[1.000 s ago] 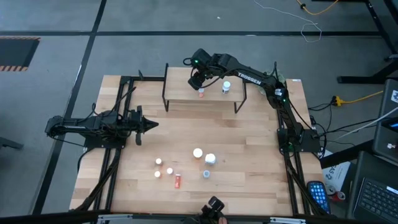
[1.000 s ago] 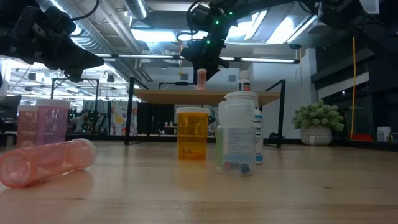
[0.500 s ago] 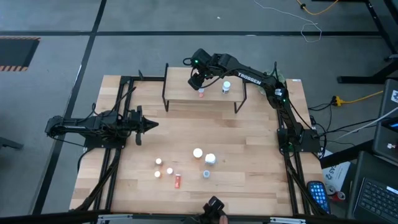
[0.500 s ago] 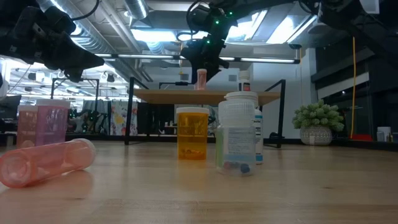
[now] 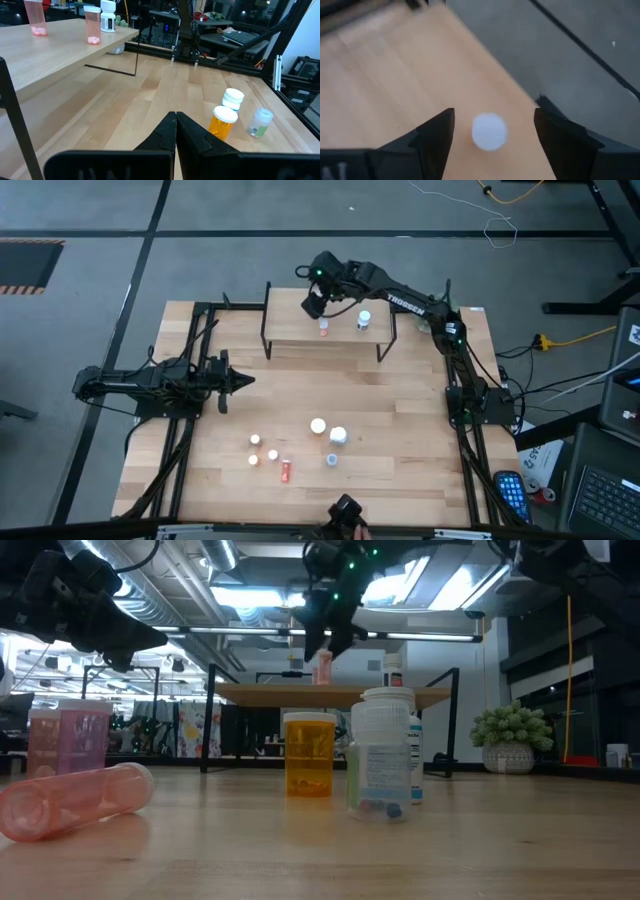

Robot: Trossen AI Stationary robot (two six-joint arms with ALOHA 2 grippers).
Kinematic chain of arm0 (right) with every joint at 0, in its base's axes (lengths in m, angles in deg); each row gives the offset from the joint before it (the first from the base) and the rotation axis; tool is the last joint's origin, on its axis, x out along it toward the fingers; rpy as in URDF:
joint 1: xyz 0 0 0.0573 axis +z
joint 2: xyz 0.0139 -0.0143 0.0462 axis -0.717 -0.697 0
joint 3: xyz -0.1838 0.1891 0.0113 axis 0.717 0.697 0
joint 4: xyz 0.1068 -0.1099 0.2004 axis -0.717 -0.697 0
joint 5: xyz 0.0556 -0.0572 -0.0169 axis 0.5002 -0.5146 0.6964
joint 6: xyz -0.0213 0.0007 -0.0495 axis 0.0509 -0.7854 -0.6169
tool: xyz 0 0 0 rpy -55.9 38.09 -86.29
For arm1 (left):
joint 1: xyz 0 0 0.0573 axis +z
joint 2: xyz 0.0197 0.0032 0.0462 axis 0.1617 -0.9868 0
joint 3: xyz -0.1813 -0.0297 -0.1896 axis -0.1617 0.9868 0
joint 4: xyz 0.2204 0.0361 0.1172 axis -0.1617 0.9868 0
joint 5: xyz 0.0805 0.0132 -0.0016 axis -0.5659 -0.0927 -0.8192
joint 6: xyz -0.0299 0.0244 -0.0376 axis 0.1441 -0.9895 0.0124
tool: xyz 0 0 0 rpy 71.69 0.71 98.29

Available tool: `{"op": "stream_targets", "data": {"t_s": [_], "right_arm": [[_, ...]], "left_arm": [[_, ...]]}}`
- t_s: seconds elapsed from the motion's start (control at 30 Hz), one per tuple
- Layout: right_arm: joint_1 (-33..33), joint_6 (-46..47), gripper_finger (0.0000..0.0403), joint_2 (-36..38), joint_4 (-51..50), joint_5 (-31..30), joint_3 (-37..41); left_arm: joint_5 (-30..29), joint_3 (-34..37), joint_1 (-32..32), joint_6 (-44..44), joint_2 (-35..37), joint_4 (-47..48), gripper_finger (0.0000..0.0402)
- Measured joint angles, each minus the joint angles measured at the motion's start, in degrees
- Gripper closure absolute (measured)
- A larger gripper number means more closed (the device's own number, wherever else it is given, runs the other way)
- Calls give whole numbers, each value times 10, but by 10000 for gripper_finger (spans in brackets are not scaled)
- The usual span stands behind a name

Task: Pick and place medicine bottles onto shelf by color
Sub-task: Put the large white pill bottle on the shelf

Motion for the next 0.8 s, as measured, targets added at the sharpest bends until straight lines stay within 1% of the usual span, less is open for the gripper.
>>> {"op": "stream_targets", "data": {"t_s": [0.1, 0.2, 0.27, 0.37, 0.43, 0.5, 0.6, 0.67, 0.73, 0.8], "right_arm": [[0, -5, 129, 4, 0, 0, -37], [0, 28, 129, 33, 15, 21, -26], [0, 64, 129, 48, -1, 69, -28], [6, 116, 130, 63, -45, 173, -27], [23, 124, 130, 71, -83, 236, -27], [51, 123, 130, 73, -132, 274, -27], [102, 123, 130, 71, -222, 276, -26], [142, 124, 130, 71, -268, 254, -22], [187, 125, 130, 70, -297, 227, -13], [233, 138, 130, 68, -297, 202, 0]], "left_arm": [[0, 0, 0, 0, 0, 0, 401], [0, 0, 0, 0, 0, 0, 401], [0, 0, 0, 0, 0, 0, 401], [0, 0, 0, 0, 0, 0, 401], [0, 0, 0, 0, 0, 0, 401], [0, 0, 0, 0, 0, 0, 401], [0, 0, 0, 0, 0, 0, 401], [0, 0, 0, 0, 0, 0, 401], [0, 0, 0, 0, 0, 0, 401], [0, 0, 0, 0, 0, 0, 401]]}}
